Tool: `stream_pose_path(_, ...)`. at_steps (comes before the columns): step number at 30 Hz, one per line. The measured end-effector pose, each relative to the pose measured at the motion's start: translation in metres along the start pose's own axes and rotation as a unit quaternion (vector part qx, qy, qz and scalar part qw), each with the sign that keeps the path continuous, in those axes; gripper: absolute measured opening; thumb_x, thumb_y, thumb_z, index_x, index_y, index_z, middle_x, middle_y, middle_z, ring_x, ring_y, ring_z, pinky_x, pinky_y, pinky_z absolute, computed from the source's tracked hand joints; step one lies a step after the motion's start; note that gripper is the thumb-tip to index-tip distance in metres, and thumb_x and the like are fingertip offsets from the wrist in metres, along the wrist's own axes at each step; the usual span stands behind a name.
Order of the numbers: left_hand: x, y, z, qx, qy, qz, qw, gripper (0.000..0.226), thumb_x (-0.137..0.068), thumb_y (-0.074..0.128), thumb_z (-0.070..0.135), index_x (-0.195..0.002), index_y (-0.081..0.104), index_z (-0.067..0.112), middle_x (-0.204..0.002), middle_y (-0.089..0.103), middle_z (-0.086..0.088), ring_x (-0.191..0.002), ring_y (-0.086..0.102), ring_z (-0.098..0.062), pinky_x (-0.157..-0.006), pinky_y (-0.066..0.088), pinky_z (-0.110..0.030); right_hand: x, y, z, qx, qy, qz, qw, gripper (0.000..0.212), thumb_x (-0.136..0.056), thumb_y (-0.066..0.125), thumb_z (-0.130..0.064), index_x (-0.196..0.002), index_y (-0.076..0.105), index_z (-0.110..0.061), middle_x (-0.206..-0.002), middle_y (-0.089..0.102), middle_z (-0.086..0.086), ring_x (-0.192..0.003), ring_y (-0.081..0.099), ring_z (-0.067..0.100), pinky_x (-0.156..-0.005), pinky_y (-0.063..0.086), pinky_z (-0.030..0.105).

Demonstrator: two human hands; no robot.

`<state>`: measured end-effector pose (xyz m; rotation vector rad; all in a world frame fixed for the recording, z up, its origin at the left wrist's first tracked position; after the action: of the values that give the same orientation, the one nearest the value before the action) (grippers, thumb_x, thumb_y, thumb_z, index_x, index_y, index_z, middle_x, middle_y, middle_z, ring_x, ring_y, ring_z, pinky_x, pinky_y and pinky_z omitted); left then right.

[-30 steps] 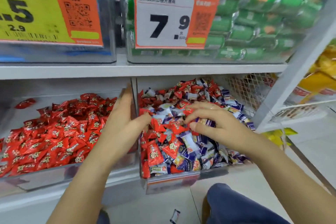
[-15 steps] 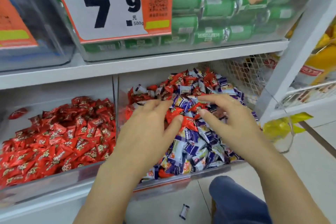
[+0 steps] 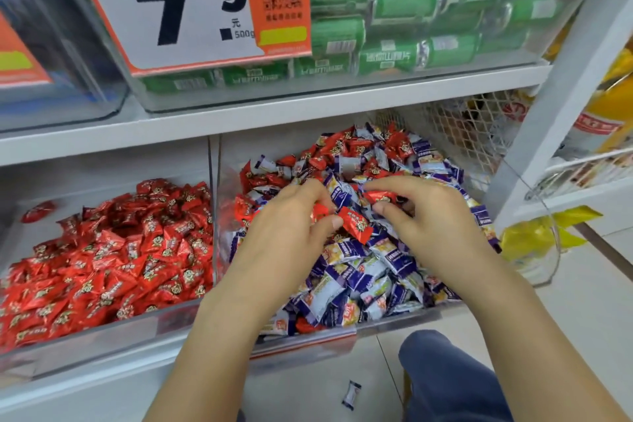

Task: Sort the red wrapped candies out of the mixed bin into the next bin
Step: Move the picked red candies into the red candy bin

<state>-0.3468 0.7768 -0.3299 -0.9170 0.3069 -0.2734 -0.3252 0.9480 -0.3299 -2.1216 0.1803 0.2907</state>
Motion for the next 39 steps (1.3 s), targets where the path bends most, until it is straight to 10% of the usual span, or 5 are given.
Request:
stream_pose_path(10,0.007,-0.041,-0.014,0.107,-0.014,0.173,0.979,0.010,-0.096,0.049,0.026,-0.100,0.053,0.034,-0.092,0.059,0.009,-0.078,0.052,0.002,-0.065,0.034,-0.008,0.004,-0.004,-0.025,-0.076,0.007,0.034,0.996,0.022,-0.091,0.038,-0.033,-0.086,0.059,-0.030,-0.078,0.048,-0.011,-0.076,0.049,0.002,-0.065,0.036,0.016)
stream_pose_path(14,0.011,-0.044,-0.017,0.152,-0.017,0.163,0.975,0.011,-0.096,0.049,0.025,-0.100,0.055,0.034,-0.071,0.052,0.019,-0.057,0.048,0.010,-0.052,0.033,-0.009,0.006,0.012,-0.031,0.124,0.022,-0.100,0.987,0.035,-0.085,0.051,-0.060,-0.112,0.052,-0.037,-0.098,0.045,-0.013,-0.078,0.047,0.010,-0.063,0.036,0.028)
stream_pose_path(22,0.027,-0.059,-0.026,0.151,-0.019,0.230,0.961,0.011,-0.096,0.049,0.027,-0.096,0.054,0.037,-0.069,0.058,-0.011,-0.048,0.048,-0.012,-0.049,0.041,-0.021,0.010,0.013,-0.038,0.159,-0.002,-0.071,0.985,0.038,-0.098,0.041,-0.031,-0.135,0.035,-0.029,-0.117,0.052,-0.002,-0.074,0.053,0.019,-0.061,0.037,0.031)
stream_pose_path(33,0.037,-0.084,-0.092,0.212,-0.190,0.246,0.927,0.014,-0.099,0.036,0.043,-0.102,0.050,0.041,-0.092,0.060,0.014,-0.077,0.053,0.007,-0.067,0.037,-0.006,0.012,0.012,-0.028,0.070,-0.006,0.067,0.995,0.006,-0.091,0.059,-0.022,-0.096,0.061,-0.020,-0.076,0.061,-0.001,-0.059,0.046,0.017,-0.051,0.036,0.028)
stream_pose_path(39,0.042,-0.094,-0.122,0.276,-0.256,0.219,0.900,0.049,-0.094,0.028,0.061,-0.125,0.055,0.034,-0.126,0.056,0.011,-0.120,0.046,-0.011,-0.098,0.031,-0.031,0.013,0.006,-0.044,0.048,-0.022,0.116,0.992,0.013,-0.092,0.055,-0.024,-0.101,0.064,-0.022,-0.079,0.061,-0.005,-0.062,0.048,0.015,-0.048,0.033,0.020)
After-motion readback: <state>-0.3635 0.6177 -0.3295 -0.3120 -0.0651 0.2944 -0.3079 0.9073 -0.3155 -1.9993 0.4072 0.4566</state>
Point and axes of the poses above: each hand's wrist, its own x-axis away from the middle knuckle, its own y-axis out of the palm, z = x × y, the point moved 3 cm from there along -x, towards the middle knuckle
